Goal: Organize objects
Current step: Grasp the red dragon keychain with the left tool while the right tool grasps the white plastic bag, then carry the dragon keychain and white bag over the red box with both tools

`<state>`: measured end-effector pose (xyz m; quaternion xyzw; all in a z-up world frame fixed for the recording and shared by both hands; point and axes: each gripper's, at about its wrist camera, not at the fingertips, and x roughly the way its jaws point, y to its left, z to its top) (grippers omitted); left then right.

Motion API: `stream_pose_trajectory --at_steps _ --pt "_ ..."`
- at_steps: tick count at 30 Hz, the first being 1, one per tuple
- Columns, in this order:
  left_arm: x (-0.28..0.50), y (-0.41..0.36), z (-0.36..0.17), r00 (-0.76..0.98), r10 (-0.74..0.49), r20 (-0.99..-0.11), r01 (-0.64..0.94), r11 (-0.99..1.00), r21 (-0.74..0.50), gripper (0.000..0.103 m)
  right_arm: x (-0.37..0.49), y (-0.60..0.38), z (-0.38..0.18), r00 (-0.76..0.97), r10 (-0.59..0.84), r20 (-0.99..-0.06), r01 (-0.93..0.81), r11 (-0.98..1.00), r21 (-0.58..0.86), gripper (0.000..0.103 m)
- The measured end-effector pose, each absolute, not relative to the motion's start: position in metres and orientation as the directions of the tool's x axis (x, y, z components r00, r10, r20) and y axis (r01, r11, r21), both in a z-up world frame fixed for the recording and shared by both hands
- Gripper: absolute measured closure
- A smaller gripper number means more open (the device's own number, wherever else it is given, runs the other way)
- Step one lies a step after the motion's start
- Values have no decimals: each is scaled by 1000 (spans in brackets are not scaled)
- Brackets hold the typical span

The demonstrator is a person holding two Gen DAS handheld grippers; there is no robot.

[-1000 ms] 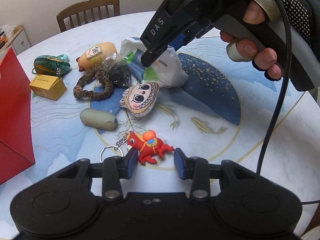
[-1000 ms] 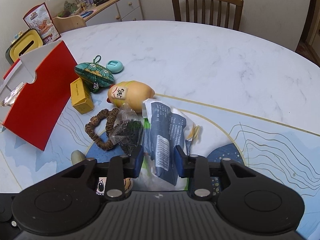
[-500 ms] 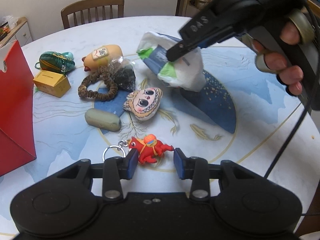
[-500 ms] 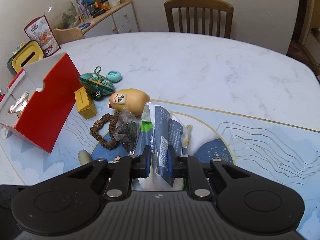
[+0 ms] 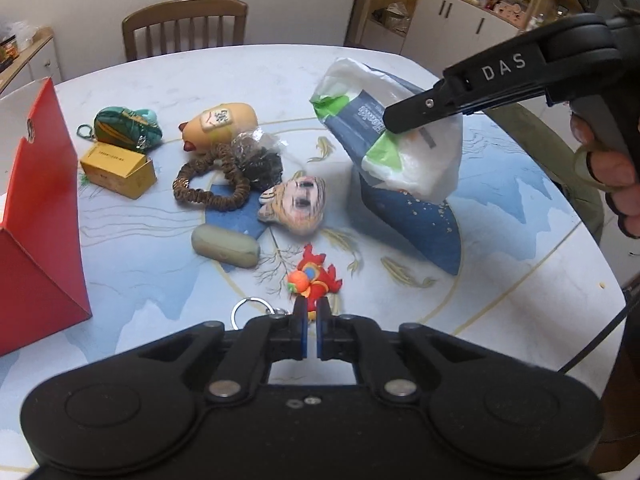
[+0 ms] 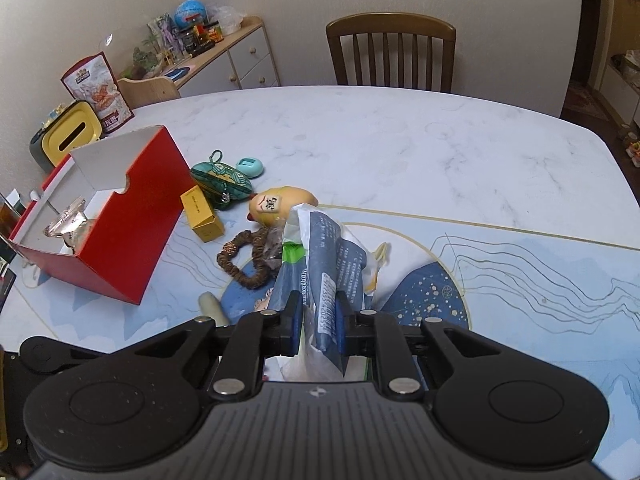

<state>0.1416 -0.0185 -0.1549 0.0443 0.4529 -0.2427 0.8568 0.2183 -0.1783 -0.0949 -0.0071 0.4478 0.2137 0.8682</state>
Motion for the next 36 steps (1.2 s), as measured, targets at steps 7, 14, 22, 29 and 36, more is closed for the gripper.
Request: stream_pose_trajectory --at_steps 7,14,22,29,36 --pt "150 -28 -152 491 -387 -781 512 853 -101 29 205 -192 -91 532 338 -776 -308 931 195 87" --pt "163 -48 -172 450 -355 -819 549 834 -60 44 196 -210 -99 532 312 -787 -250 946 206 87" --pt "169 -56 -187 450 -309 -838 531 847 -27 57 198 -223 -105 525 306 -794 -239 949 207 87" --pt "171 -57 -187 465 -295 -834 514 857 -17 66 204 -226 -107 519 315 -795 -253 944 209 87" --pt "173 -46 -170 472 -323 -820 480 875 -68 66 206 -224 -103 516 328 -791 -267 939 215 87"
